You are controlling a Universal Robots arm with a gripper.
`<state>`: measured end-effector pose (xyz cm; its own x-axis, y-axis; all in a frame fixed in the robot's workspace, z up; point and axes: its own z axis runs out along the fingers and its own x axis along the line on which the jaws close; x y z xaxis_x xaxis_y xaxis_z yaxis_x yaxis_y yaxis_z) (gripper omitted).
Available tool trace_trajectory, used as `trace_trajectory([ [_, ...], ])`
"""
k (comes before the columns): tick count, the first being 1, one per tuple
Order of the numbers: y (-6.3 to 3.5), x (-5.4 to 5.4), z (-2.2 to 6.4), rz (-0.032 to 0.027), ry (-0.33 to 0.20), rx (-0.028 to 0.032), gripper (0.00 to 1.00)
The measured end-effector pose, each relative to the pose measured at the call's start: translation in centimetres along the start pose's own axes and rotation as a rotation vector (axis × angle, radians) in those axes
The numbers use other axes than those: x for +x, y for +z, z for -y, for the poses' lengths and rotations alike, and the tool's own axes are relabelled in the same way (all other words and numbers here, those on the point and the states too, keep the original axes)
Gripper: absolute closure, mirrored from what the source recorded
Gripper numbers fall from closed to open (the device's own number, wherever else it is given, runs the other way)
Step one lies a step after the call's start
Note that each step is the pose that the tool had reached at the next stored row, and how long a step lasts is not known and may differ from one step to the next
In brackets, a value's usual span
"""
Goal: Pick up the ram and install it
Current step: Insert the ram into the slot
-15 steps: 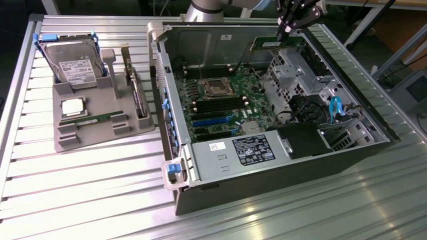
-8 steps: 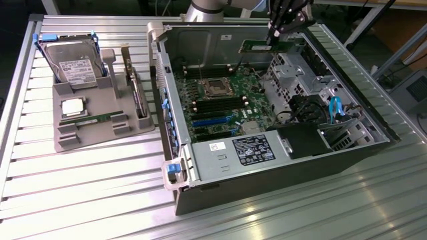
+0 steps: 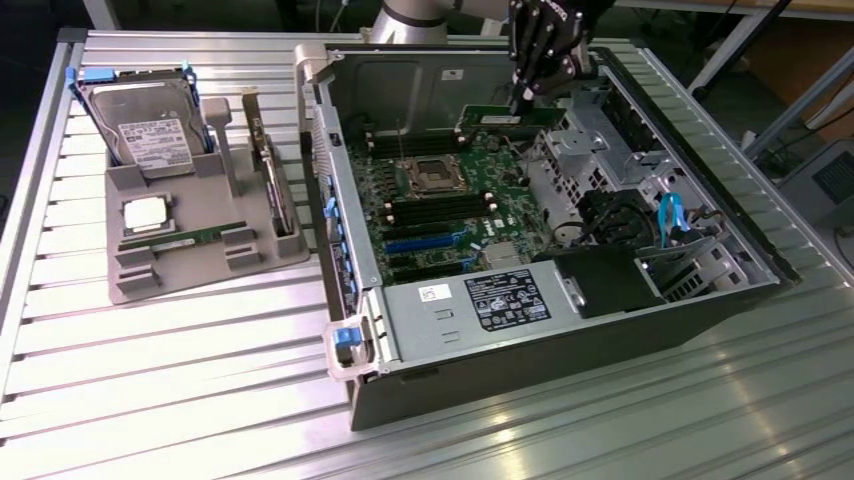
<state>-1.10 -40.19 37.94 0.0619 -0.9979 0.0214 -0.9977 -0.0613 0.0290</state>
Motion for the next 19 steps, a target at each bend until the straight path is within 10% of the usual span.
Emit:
trace_trajectory([
  [19,6.20,2.5,-3.65,-0.0087,0.029,-0.0011,0.87],
])
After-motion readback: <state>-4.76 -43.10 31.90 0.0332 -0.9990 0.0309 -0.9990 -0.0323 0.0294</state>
